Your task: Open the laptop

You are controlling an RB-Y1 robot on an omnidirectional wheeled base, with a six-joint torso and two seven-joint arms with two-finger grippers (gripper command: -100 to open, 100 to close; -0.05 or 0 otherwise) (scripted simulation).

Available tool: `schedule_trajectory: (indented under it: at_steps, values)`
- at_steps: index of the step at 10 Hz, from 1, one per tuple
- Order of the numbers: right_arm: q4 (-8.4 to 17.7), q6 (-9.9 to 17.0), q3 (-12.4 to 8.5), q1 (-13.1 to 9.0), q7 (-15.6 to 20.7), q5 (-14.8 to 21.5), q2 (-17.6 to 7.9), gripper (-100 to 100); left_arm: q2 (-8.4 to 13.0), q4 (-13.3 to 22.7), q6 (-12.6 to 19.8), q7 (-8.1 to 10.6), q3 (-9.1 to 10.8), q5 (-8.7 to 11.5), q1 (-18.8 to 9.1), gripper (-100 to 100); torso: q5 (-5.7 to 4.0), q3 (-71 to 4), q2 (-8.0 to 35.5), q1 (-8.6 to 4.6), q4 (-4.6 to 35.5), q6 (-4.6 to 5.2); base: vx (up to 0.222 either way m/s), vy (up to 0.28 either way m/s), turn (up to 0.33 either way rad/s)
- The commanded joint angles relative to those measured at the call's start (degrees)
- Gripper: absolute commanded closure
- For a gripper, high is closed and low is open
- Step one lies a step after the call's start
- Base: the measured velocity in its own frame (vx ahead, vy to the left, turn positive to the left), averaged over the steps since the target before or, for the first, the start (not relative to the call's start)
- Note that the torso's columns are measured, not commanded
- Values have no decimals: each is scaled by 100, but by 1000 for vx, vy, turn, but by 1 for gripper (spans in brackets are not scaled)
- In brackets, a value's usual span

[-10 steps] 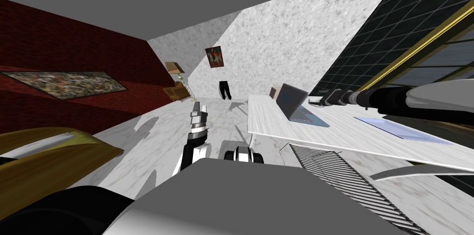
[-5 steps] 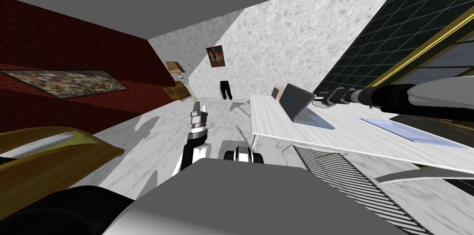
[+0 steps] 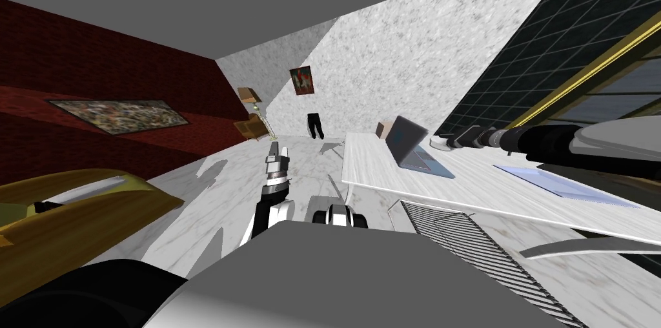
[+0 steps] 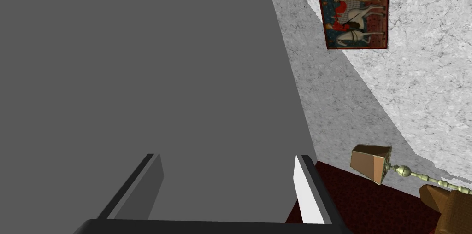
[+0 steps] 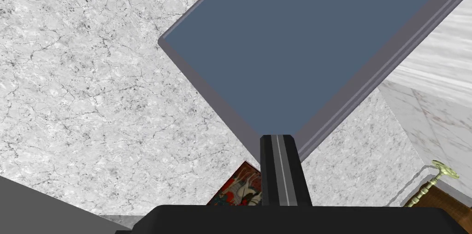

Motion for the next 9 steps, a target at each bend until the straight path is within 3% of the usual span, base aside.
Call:
schedule_trajectory:
  at_steps: [1,3,4,5,9]
  values:
    - [53,-48,-1,-93,-43,-258,266,100,0,0,0,0,0,0,0,0,8,2,5,13,2,-2,-58,-168,56]
    - [101,-84,4,-178,-71,-456,466,100,0,0,0,0,0,0,0,0,7,7,11,15,6,-1,-40,-138,49]
    - [81,-68,-3,-144,-62,-391,405,100,-1,0,0,0,-1,0,0,0,7,9,14,15,6,-1,-20,-58,11]
    - [158,-70,7,-78,-145,-304,228,-100,-1,0,0,0,-1,0,1,0,12,7,11,31,6,0,17,36,63]
    - [339,-59,27,76,-324,-104,-161,-100,-3,-1,0,0,-3,0,1,0,6,10,18,8,7,-1,23,95,50]
